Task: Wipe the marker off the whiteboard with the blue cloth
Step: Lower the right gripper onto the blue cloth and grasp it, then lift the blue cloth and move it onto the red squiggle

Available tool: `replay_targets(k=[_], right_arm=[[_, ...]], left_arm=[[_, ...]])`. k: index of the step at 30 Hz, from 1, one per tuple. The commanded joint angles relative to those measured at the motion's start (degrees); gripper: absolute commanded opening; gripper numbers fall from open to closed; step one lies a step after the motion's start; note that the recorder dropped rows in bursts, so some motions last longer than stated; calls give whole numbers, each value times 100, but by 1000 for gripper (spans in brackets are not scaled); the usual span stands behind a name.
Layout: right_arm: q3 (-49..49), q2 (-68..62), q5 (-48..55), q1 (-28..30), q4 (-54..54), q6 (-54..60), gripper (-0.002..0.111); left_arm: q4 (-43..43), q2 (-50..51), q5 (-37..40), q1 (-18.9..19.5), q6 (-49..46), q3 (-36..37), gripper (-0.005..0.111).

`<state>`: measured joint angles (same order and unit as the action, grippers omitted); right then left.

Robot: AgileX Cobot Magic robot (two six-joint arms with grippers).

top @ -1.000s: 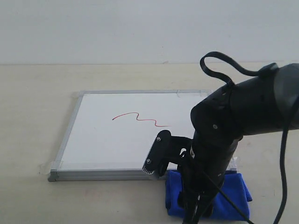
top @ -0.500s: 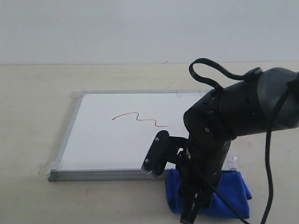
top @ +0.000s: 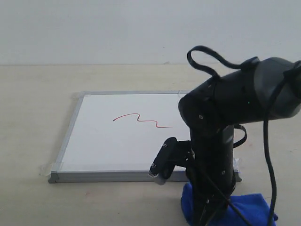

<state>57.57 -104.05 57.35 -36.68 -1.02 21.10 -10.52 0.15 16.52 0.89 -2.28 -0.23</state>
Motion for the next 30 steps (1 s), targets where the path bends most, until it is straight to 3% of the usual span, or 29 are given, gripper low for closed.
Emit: replay_targets(k=[1, 10, 25, 30], right_arm=[[574, 607, 289, 12, 102, 14, 0], [1742, 711, -1832, 12, 8, -586, 0], [4639, -2631, -1854, 12, 47, -1027, 0], [5467, -3517, -1872, 12, 881, -986, 0]], left_arm=[[15, -15, 4, 17, -36, 23, 4], [15, -15, 4, 17, -36, 23, 4], [15, -15, 4, 17, -36, 23, 4], [15, -15, 4, 17, -36, 23, 4]])
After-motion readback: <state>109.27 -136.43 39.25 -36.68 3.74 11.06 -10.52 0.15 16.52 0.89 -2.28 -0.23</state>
